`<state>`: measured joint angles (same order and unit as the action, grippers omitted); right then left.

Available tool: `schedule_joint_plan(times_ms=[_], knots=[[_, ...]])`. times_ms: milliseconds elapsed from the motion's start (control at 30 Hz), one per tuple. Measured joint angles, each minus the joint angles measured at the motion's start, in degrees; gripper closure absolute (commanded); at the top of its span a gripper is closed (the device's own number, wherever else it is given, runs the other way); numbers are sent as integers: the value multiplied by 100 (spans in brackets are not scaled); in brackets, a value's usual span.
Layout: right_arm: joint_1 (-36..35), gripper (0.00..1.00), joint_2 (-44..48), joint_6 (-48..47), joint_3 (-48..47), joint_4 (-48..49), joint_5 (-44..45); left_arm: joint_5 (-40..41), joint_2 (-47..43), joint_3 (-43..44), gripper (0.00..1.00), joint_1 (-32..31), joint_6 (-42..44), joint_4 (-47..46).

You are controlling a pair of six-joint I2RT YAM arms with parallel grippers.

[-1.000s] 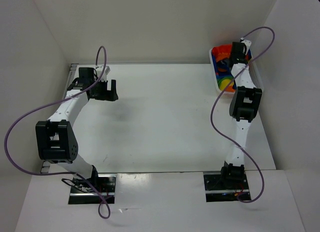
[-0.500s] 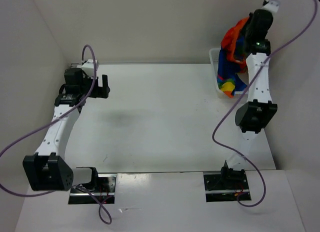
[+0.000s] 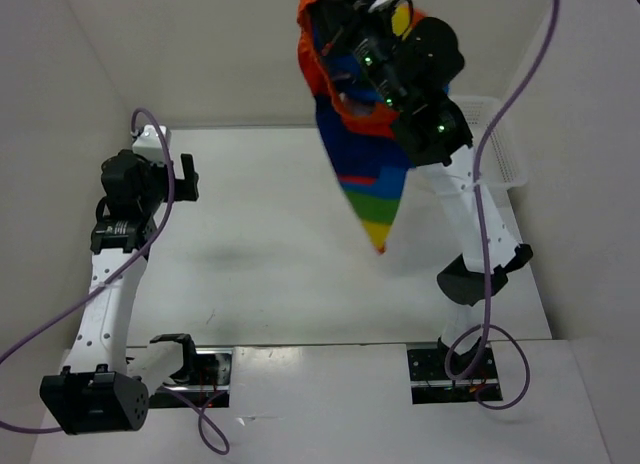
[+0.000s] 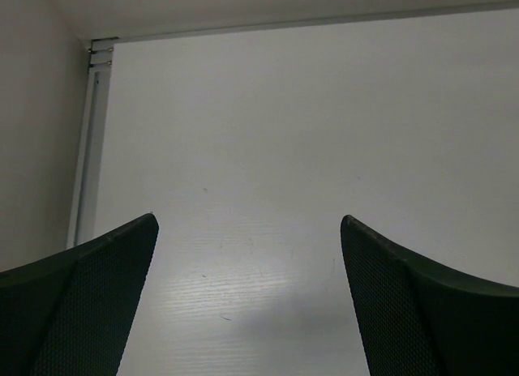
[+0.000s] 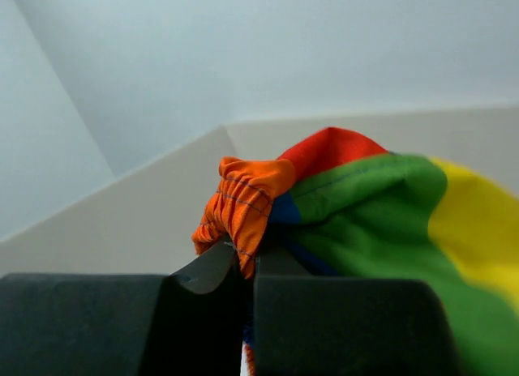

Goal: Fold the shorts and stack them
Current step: Move the shorts to the center of the board

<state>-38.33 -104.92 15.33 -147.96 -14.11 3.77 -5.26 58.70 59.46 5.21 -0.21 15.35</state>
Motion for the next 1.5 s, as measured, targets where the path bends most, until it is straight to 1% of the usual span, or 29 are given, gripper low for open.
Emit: schedule_joint_plan(times_ms=[67, 133, 233, 267, 300, 333, 367, 400, 467, 567, 633, 800, 900, 1000, 1067, 1167, 1300, 1500], knots=[[-55, 100, -118, 37, 216, -44, 81, 114, -20, 0, 0, 48, 0, -79], [4, 100, -142, 114, 625, -177, 334, 225, -20, 0, 0, 87, 0, -164], [343, 100, -66, 337, 1445, -356, 649, 358, 37, 31, 0, 155, 2, -284], [485, 97, -11, 431, 1757, -428, 719, 380, 76, 59, 0, 175, 2, -317], [669, 91, 74, 520, 2142, -433, 769, 400, 131, 94, 0, 201, 2, -350], [922, 59, 160, 643, 2553, -535, 813, 400, 177, 125, 0, 216, 0, -363], [1178, 45, 212, 761, 2927, -599, 852, 400, 227, 149, 0, 223, 0, -369], [1458, 35, 260, 817, 3307, -645, 898, 378, 278, 166, 0, 227, 2, -356], [1939, 18, 293, 863, 3939, -719, 962, 286, 352, 170, 0, 232, 2, -295], [2411, 16, 297, 850, 4621, -909, 1086, 212, 415, 116, 0, 138, 2, -74], [2463, 16, 345, 844, 4994, -953, 1040, 232, 400, -131, 0, 28, 0, -20], [2190, 16, 730, 828, 5761, -774, 483, 501, 409, -920, 0, -52, 0, 334], [1711, 16, 857, 595, 6076, -494, 179, 710, 426, -1263, 0, -35, 2, 422], [977, 16, 586, 238, 6067, -345, 28, 890, 621, -1373, 0, 31, 2, 254], [564, 16, 203, 11, 5888, -345, -63, 986, 857, -1373, 0, 79, 0, 11], [289, 15, -407, -302, 5670, -350, -50, 1080, 1252, -1285, 0, 114, 0, -275], [428, 12, -1165, -398, 5353, -444, -103, 1093, 1915, -999, 0, 131, 2, -643], [1110, 12, -1757, 221, 5084, -428, -793, 1075, 2809, -669, 0, 273, 2, -1001]])
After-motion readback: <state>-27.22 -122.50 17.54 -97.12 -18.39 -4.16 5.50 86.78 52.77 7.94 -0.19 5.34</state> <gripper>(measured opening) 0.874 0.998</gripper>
